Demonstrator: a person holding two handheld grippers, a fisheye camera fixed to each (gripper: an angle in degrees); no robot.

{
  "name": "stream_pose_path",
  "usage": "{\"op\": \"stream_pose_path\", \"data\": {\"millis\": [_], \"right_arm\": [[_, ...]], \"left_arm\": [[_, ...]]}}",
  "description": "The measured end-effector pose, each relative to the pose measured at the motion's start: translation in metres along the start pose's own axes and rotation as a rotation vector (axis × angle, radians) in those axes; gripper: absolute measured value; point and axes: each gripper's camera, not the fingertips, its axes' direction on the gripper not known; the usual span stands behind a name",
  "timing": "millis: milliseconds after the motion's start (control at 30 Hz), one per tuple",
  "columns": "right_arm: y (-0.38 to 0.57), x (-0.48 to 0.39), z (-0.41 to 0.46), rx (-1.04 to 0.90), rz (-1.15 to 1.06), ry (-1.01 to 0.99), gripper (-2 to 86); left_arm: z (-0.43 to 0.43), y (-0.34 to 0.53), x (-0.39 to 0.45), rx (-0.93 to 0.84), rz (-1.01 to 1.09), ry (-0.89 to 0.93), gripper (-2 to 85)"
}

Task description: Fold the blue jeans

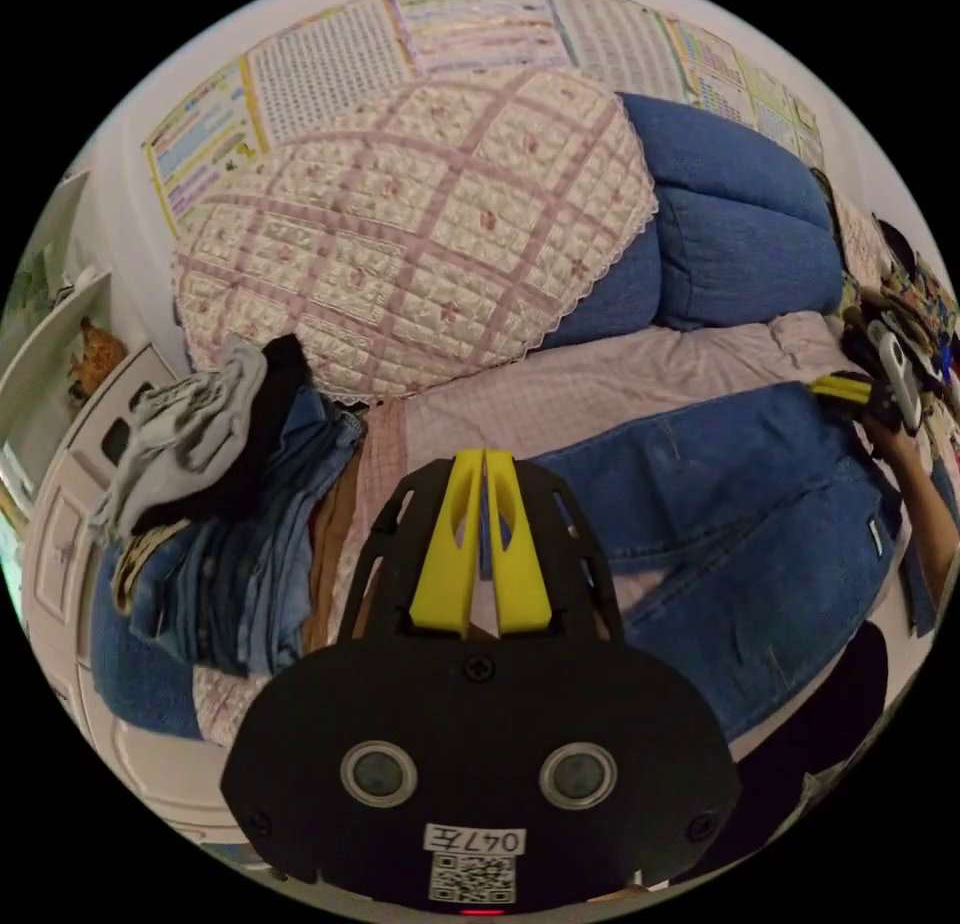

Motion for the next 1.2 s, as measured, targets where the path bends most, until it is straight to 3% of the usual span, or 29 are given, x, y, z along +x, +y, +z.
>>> {"op": "stream_pose_path", "data": {"millis": [200, 367, 533, 800, 967, 1200], "right_arm": [[0.139, 0.07, -0.077, 0.287, 0.209, -0.115, 2.8], [0.274, 0.088, -0.074, 0.224, 0.298, -0.214, 1.8], [0.408, 0.087, -0.036, 0.181, 0.451, -0.471, 3.2], [0.467, 0.076, 0.027, 0.08, 0.564, -0.678, 9.5], [0.487, 0.064, 0.06, 0.02, 0.61, -0.744, 3.5], [0.504, 0.061, 0.037, 0.096, 0.471, -0.705, -0.2]], "left_arm": [[-0.165, 0.066, 0.006, 0.097, -0.125, 0.087, -0.8], [-0.225, 0.108, -0.008, -0.005, -0.284, 0.13, -0.9], [-0.278, 0.101, -0.04, -0.044, -0.433, 0.308, -0.3], [-0.383, 0.011, -0.089, 0.108, -0.557, 0.471, 4.2], [-0.433, -0.032, -0.096, 0.036, -0.533, 0.435, 3.9], [-0.497, -0.06, -0.149, -0.074, -0.583, 0.421, 3.4]]}}
